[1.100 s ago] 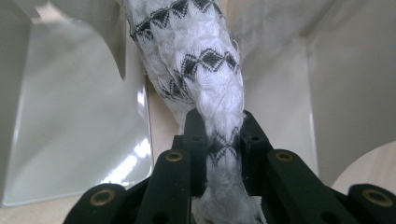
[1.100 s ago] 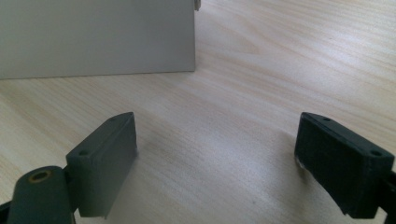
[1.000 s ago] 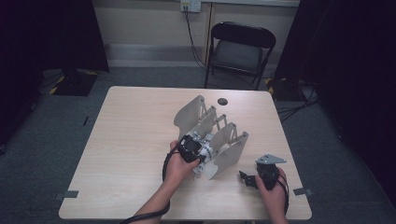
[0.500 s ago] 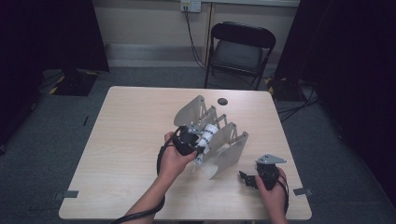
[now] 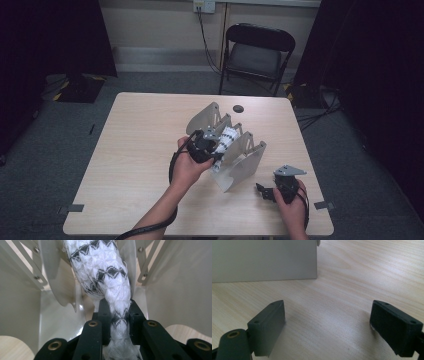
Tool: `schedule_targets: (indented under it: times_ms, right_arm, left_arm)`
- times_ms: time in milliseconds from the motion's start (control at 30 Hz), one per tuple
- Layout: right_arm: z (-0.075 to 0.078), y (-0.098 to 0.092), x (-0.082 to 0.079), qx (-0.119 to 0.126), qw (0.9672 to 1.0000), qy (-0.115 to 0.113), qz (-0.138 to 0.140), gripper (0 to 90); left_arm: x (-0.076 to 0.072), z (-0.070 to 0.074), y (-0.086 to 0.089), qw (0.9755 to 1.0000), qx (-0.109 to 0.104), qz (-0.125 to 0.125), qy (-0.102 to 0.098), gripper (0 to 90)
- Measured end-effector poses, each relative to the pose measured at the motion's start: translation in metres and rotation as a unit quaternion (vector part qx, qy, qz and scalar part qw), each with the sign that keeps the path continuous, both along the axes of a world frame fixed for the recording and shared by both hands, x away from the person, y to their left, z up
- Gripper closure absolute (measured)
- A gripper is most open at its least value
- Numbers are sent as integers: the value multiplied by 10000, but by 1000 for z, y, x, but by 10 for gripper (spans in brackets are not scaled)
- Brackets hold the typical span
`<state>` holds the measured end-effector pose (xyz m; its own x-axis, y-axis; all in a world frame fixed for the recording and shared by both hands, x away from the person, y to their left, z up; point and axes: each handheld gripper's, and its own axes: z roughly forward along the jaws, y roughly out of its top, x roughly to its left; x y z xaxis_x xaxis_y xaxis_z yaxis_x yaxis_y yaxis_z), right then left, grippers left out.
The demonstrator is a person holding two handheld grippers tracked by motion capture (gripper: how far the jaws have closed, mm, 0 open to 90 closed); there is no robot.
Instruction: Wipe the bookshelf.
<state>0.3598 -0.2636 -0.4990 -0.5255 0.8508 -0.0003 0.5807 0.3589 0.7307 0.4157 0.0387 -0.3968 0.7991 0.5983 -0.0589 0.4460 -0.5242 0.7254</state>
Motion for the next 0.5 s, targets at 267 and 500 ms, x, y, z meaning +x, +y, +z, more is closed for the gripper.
schedule_targets:
  times_ms: [267,500]
  right_arm:
    - [0,0,0,-2,10000,3,7,123]
    - [0,0,0,-3,10000,-2,15,123]
  left_arm:
    - [-4,-26,1,9998,46,-12,192,776]
    - [-2,-48,3,9994,150,75,303,755]
